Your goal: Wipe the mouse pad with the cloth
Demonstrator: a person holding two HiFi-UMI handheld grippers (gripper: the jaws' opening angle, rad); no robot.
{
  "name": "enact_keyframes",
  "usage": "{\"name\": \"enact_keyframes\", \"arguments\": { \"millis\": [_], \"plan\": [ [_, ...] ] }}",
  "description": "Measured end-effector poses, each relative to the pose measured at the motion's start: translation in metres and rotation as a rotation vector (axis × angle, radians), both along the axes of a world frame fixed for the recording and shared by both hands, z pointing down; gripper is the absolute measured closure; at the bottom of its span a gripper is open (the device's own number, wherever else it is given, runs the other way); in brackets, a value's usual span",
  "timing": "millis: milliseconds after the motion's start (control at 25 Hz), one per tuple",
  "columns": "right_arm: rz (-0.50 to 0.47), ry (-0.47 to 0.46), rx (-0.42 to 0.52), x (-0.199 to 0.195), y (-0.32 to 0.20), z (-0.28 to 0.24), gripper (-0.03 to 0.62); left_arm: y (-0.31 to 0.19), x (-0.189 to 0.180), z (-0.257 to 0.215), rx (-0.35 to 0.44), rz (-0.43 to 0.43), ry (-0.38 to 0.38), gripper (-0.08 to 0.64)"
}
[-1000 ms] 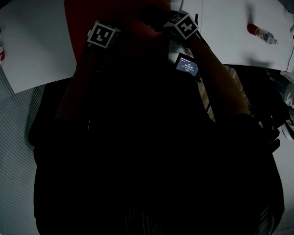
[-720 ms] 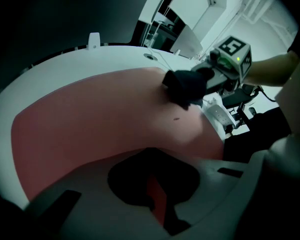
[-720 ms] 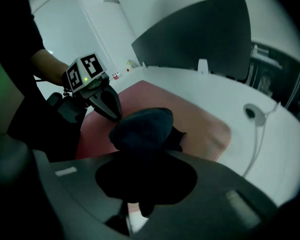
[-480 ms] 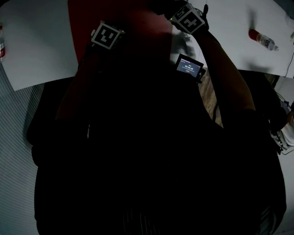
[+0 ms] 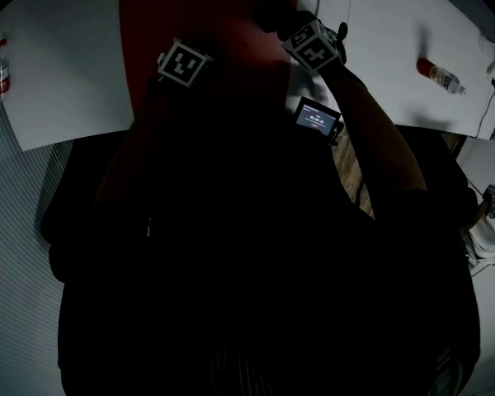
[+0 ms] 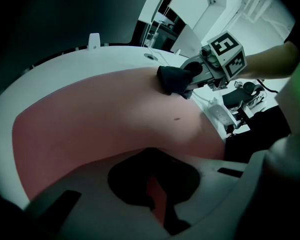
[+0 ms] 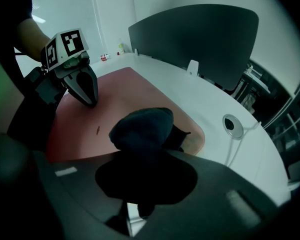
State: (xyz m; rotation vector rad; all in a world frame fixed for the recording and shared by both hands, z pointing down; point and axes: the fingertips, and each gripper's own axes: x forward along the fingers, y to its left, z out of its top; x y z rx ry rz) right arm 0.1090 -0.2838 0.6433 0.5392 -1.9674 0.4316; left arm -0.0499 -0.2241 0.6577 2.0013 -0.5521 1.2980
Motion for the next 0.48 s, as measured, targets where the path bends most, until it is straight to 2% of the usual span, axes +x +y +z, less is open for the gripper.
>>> {"name": "enact_keyframes", "arguments": {
  "millis": [160, 240, 360, 400, 480],
  "plan": [
    [-0.039, 0.060, 0.020, -0.007, 0.006, 0.001, 0.534, -0.001, 0.001, 0.000, -0.004, 0.004, -0.003, 0.551],
    [-0.104, 0.035, -0.009, -0.028, 0.030, 0.001, 0.534, 0.001, 0.001, 0.000, -0.006, 0.002, -0.005, 0.551],
    [-0.273, -0.107, -0.132, -0.082, 0.094, -0.001, 0.532, 0.000, 0.002, 0.000, -0.004, 0.003, 0.000, 0.551],
    [-0.348, -0.124, -0.161, -0.097, 0.115, -0.001, 0.532, 0.000, 0.003, 0.000, -0.012, 0.003, 0.002, 0.551],
    [-0.487, -0.101, -0.192, -0.115, 0.143, -0.001, 0.532, 0.001, 0.005, 0.000, -0.022, 0.001, 0.004, 0.551]
  ]
}}
